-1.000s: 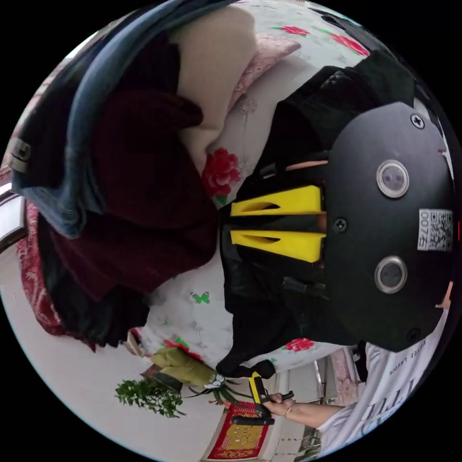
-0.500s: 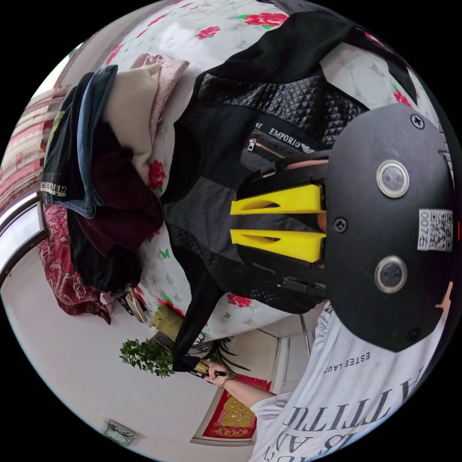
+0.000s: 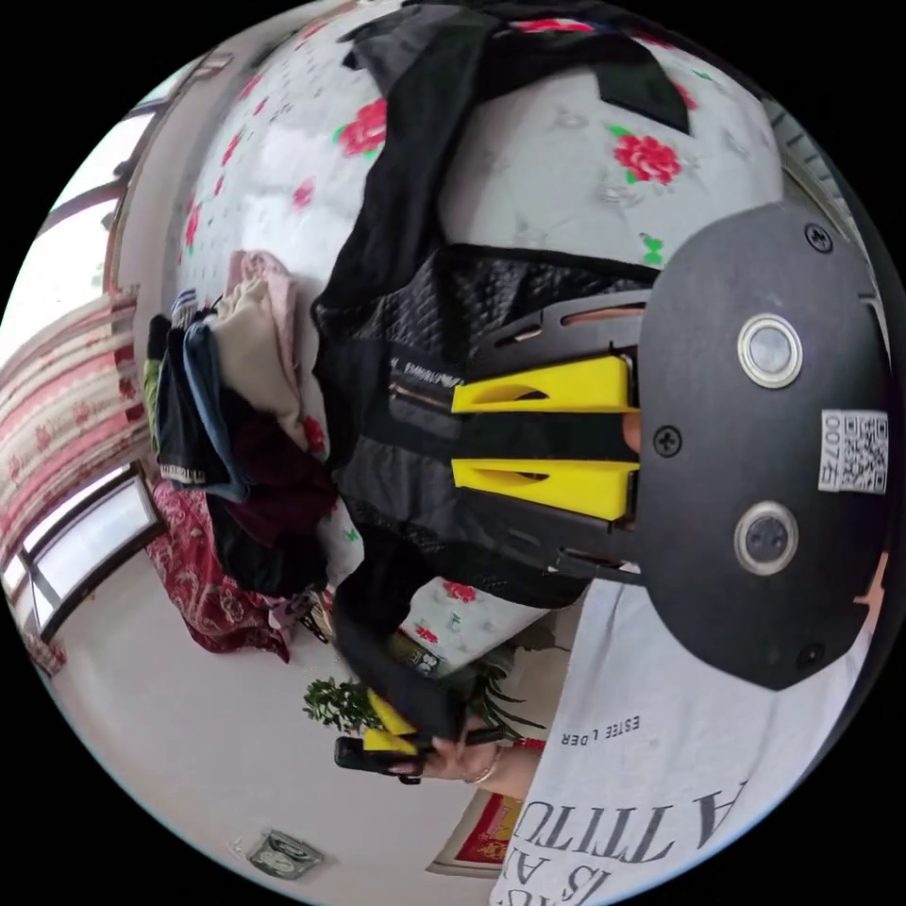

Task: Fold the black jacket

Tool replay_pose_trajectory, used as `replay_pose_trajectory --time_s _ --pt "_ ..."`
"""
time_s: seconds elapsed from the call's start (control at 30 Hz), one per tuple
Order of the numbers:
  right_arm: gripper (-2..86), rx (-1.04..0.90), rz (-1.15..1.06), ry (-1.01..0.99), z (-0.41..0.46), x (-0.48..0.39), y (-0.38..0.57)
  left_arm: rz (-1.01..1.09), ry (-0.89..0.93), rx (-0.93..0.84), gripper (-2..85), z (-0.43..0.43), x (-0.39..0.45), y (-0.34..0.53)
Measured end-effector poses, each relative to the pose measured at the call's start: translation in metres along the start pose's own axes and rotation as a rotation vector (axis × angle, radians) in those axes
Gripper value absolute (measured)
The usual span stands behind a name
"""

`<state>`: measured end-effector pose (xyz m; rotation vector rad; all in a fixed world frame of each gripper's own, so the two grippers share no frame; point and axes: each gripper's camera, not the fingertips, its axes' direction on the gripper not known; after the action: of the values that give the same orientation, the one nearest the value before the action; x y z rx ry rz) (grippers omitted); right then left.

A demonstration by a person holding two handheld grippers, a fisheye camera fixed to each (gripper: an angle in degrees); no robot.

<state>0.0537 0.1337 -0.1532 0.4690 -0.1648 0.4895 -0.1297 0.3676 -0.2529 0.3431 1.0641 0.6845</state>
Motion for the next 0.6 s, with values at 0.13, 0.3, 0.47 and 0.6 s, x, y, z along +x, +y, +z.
replay_pose_trajectory --time_s 0.13,0.3,0.47,0.6 --pt "6.3 -0.021 0.112 0.005 -0.014 0.045 0.036 -0.106 -0.228 -0.131 11.3 0.073 -0.038 0.059" --pt "6.9 -0.088 0.133 -0.023 -0.003 0.074 0.051 -0.209 -0.504 -0.187 10.6 0.07 -0.094 0.089" --pt "6.4 -0.163 0.009 -0.013 0.025 0.064 0.028 -0.201 -0.703 -0.081 9.5 0.06 -0.137 0.051" --pt "4.9 -0.354 -0.124 0.039 0.074 0.058 0.024 -0.19 -0.738 -0.052 8.0 0.087 -0.179 0.018"
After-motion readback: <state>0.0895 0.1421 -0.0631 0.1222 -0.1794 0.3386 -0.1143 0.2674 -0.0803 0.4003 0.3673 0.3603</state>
